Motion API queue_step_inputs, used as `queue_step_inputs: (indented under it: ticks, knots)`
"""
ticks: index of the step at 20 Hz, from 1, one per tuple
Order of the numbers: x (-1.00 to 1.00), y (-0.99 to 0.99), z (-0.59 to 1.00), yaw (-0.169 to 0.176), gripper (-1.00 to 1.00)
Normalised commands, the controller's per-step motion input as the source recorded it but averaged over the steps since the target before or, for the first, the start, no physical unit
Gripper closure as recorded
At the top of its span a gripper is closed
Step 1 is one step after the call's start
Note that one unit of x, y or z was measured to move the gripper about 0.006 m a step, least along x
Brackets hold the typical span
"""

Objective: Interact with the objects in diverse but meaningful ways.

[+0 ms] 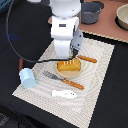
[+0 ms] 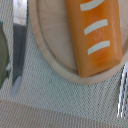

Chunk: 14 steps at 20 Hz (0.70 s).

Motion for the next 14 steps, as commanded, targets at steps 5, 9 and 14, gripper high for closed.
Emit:
queue_step_inputs:
  ticks: [5, 9, 14]
  knots:
    - [0.3, -0.19, -0.07, 0.078, -1.0]
    - [0.29, -0.15, -0.06, 0.053, -1.0]
    - [0.41, -0.17, -0.01, 0.026, -1.0]
